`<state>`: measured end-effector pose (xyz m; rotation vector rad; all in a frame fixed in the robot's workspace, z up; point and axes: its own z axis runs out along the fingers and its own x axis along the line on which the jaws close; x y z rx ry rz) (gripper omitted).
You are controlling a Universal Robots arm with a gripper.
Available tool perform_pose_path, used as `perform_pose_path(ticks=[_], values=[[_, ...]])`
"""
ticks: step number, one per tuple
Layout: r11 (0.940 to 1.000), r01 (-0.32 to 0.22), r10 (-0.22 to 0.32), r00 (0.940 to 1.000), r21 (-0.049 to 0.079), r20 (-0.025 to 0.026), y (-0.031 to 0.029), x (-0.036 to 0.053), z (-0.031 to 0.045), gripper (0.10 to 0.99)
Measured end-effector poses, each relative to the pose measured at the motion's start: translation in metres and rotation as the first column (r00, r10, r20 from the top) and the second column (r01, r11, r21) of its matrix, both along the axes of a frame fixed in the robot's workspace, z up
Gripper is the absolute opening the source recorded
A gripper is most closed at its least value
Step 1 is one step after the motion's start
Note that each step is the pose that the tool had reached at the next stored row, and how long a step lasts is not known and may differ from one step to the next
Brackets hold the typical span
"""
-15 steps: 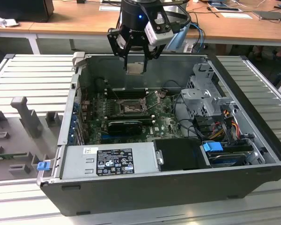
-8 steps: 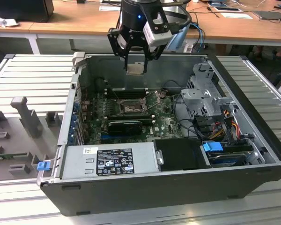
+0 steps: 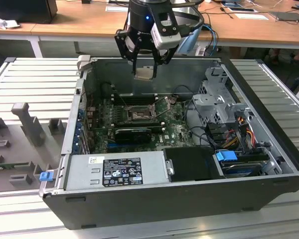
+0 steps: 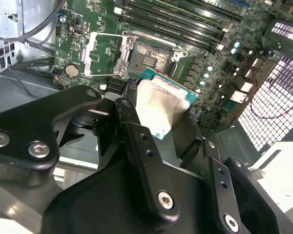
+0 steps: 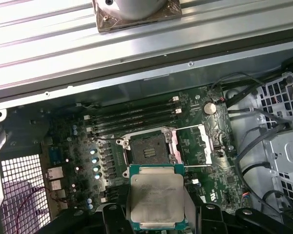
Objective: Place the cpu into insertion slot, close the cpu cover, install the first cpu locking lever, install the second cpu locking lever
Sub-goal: 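Place the cpu into insertion slot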
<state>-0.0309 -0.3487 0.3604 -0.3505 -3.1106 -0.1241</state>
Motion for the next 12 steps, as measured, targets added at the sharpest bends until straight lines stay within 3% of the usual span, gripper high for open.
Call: perform_pose_path(ticks=[12], values=[[0.9976,0.069,-0.069,0.9976,0.000,0.0001,0.0000,0.0000,-0.0001,0.525]])
